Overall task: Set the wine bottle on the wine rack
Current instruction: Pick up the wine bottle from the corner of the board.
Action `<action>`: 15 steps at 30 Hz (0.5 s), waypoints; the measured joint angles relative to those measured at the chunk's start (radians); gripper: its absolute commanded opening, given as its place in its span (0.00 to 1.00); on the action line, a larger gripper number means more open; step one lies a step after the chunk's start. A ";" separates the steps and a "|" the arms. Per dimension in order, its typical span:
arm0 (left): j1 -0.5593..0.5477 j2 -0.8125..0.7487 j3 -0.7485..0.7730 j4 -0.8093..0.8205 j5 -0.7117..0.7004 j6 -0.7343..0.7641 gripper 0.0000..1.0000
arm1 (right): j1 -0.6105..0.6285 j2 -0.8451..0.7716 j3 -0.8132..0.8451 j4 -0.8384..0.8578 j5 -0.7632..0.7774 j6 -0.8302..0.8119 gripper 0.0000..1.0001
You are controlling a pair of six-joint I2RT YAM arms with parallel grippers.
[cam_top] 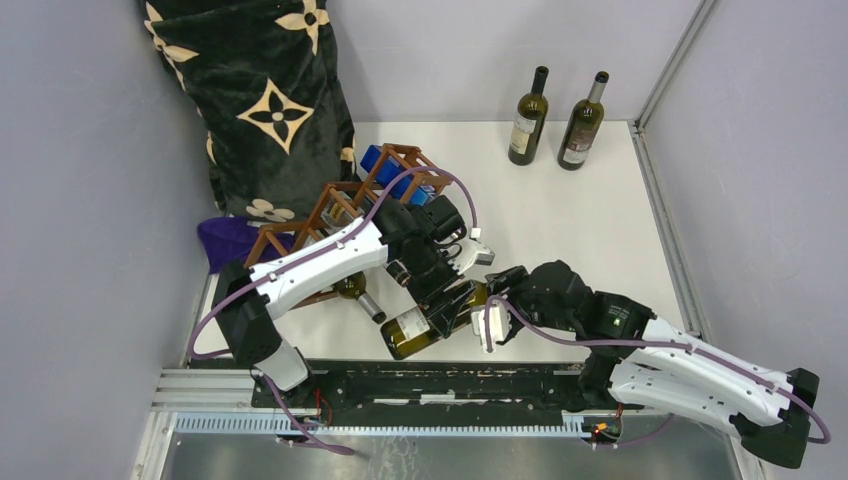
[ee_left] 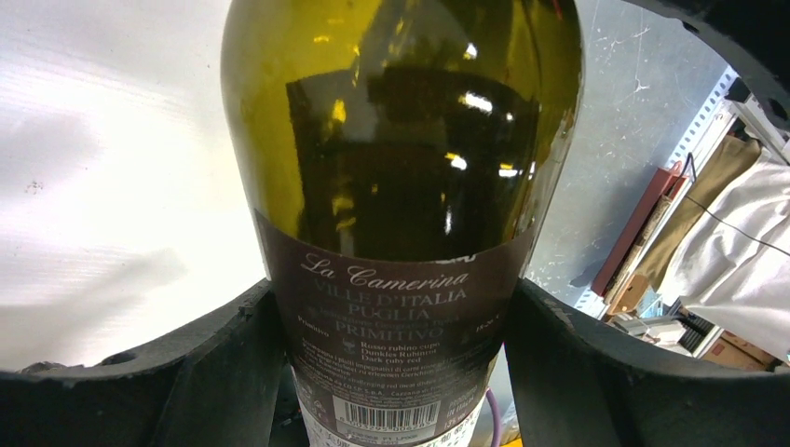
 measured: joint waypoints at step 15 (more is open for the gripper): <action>-0.035 0.000 0.000 -0.012 0.018 0.053 0.02 | 0.003 -0.013 -0.018 -0.015 -0.058 -0.052 0.48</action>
